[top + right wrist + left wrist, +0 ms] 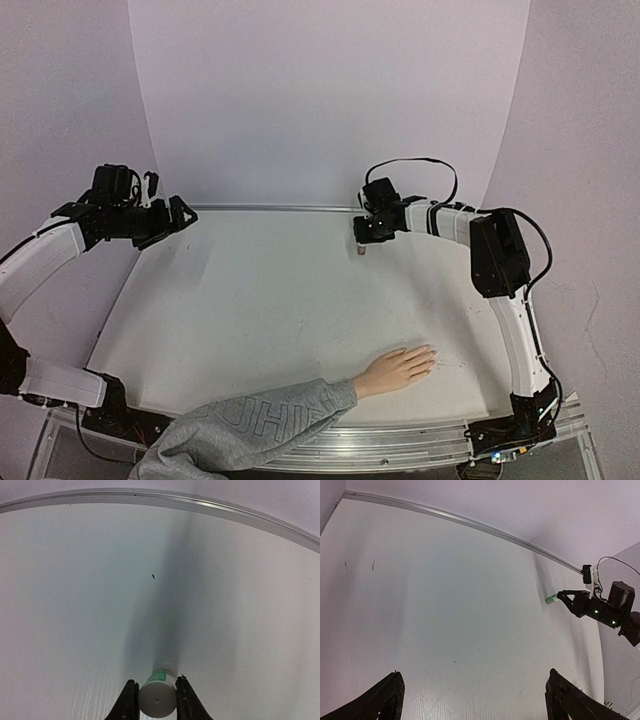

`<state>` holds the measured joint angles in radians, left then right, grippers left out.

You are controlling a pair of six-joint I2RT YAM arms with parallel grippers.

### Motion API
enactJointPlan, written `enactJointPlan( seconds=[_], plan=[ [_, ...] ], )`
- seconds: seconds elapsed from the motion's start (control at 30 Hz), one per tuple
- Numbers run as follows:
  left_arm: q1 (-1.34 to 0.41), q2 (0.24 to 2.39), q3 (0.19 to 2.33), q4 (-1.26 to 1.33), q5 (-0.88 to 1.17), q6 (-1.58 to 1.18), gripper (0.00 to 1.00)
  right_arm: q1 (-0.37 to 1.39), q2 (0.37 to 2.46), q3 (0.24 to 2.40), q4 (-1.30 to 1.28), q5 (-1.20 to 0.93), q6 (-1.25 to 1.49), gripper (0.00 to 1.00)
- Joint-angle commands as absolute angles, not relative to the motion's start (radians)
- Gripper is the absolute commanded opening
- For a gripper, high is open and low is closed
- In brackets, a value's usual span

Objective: Paint the nails

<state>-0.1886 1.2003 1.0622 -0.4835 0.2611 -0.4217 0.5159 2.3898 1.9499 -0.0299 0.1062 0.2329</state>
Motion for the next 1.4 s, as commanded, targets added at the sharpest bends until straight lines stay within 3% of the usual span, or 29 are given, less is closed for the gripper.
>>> enactJointPlan(
  seconds=[0.0, 0.23, 0.7, 0.87, 1.07, 1.23, 1.37],
  plan=[
    [-0.181, 1.204, 1.086, -0.453, 0.376, -0.430, 0.99, 0.522, 2.323, 1.923, -0.042, 0.103, 0.234, 0.00],
    [-0.238, 1.315, 1.125, -0.417, 0.530, -0.448, 0.99, 0.522, 2.042, 1.601, 0.129, 0.008, 0.303, 0.00],
    [-0.647, 1.546, 1.358, -0.343, 0.500, -0.313, 0.99, 0.521, 1.463, 0.974, 0.456, -0.178, 0.517, 0.00],
    [-0.741, 1.546, 1.277, -0.162, 0.518, -0.123, 0.99, 0.561, 1.423, 0.954, 0.479, -0.377, 0.548, 0.00],
    [-0.784, 1.451, 1.058, 0.070, 0.555, 0.067, 0.90, 0.746, 1.404, 0.978, 0.477, -0.260, 0.577, 0.00],
    [-0.823, 1.394, 0.968, 0.094, 0.418, 0.218, 0.87, 0.836, 1.452, 1.066, 0.450, -0.266, 0.569, 0.00],
    [-0.834, 1.373, 0.941, 0.100, 0.401, 0.297, 0.79, 0.874, 1.493, 1.127, 0.432, -0.280, 0.556, 0.00]
  ],
)
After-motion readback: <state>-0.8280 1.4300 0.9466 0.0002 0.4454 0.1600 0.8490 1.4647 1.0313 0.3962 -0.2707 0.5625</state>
